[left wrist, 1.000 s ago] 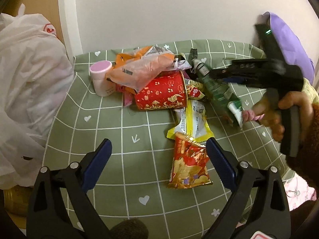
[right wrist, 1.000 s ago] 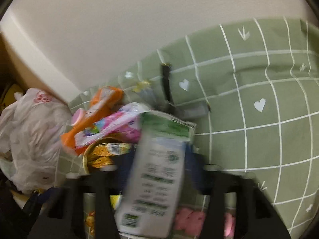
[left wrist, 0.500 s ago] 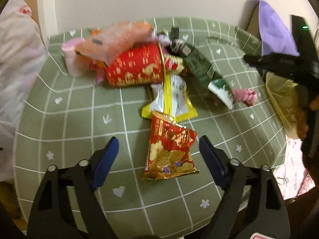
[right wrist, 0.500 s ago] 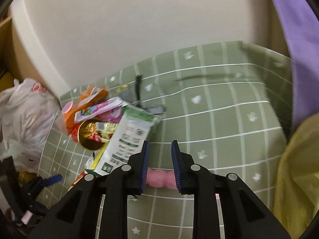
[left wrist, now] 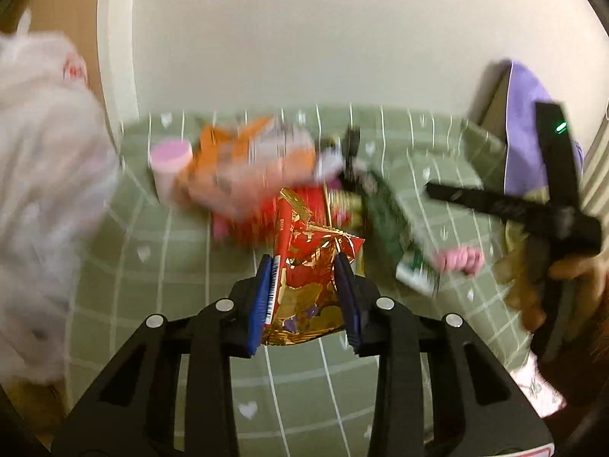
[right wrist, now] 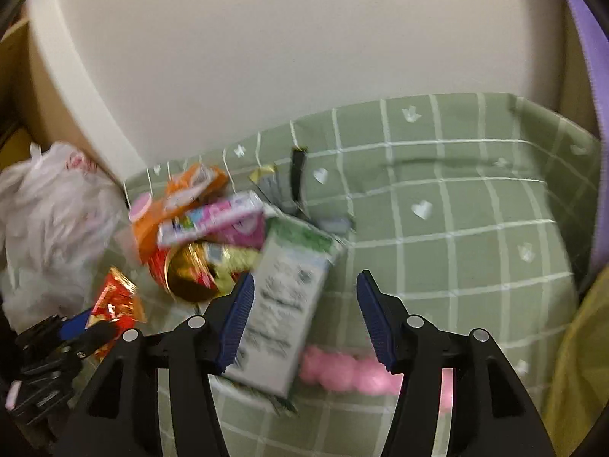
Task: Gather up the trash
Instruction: 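Grasp the red chip bag with the left tool while the right tool grasps the milk carton, then lift the chip bag and milk carton and carry both toward the yellow-green bag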
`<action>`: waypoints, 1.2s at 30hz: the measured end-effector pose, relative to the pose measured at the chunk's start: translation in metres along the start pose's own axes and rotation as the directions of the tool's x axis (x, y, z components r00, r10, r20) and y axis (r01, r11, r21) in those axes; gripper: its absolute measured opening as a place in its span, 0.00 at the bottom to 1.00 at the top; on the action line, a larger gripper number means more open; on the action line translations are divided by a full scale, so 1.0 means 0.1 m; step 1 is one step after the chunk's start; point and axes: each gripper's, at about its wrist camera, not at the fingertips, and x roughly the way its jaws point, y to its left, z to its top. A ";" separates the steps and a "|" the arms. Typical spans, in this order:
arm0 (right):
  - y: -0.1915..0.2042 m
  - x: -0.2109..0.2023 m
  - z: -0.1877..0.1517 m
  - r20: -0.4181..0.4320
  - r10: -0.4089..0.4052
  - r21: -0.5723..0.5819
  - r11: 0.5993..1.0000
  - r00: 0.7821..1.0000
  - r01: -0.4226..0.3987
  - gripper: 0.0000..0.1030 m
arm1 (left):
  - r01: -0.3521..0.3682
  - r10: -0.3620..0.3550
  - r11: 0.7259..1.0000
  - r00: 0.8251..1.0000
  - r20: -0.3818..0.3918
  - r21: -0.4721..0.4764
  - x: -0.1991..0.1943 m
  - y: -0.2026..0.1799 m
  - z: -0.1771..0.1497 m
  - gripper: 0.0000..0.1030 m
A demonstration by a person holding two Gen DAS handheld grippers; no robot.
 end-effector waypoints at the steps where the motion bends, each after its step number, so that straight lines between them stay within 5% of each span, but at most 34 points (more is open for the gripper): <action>1: 0.03 0.09 0.05 -0.008 0.026 0.025 0.999 1.000 -0.026 0.52 | -0.007 0.007 1.000 1.000 0.008 0.001 -0.01 0.01 0.09 0.31; 4: 0.04 0.37 0.16 -0.057 0.071 0.099 0.993 0.996 -0.066 0.52 | -0.016 0.017 1.000 1.000 0.026 -0.008 -0.04 0.05 0.27 0.32; 7: -0.04 0.58 0.18 -0.130 0.024 0.167 0.986 0.991 -0.002 0.52 | -0.022 0.023 1.000 0.998 0.050 -0.005 -0.11 0.10 0.32 0.33; 10: -0.14 0.62 0.13 -0.120 0.078 0.216 0.975 0.990 -0.050 0.53 | -0.037 0.038 0.999 0.998 0.056 -0.007 -0.11 0.15 0.28 0.34; 15: -0.11 0.77 0.18 -0.183 0.092 0.177 0.982 0.979 -0.060 0.60 | -0.040 0.040 0.999 0.998 0.040 -0.015 -0.05 0.19 0.25 0.34; 19: -0.04 0.93 0.19 -0.286 0.131 0.156 0.984 0.949 -0.088 0.60 | -0.039 0.040 0.999 0.999 0.036 -0.022 -0.03 0.20 0.23 0.34; 26: 0.16 0.24 0.24 -0.036 0.064 0.025 0.998 0.997 -0.063 0.54 | -0.023 0.026 0.999 0.996 0.082 -0.034 -0.16 0.23 0.30 0.34; 30: 0.17 -0.23 0.31 0.064 0.063 -0.042 0.997 0.996 -0.060 0.54 | 0.005 0.000 0.999 0.994 0.113 -0.043 -0.22 0.21 0.38 0.34; 36: 0.04 -0.87 0.29 0.193 -0.046 -0.110 0.992 0.980 0.068 0.54 | 0.074 -0.074 0.997 0.985 0.154 0.001 -0.25 -0.06 0.52 0.35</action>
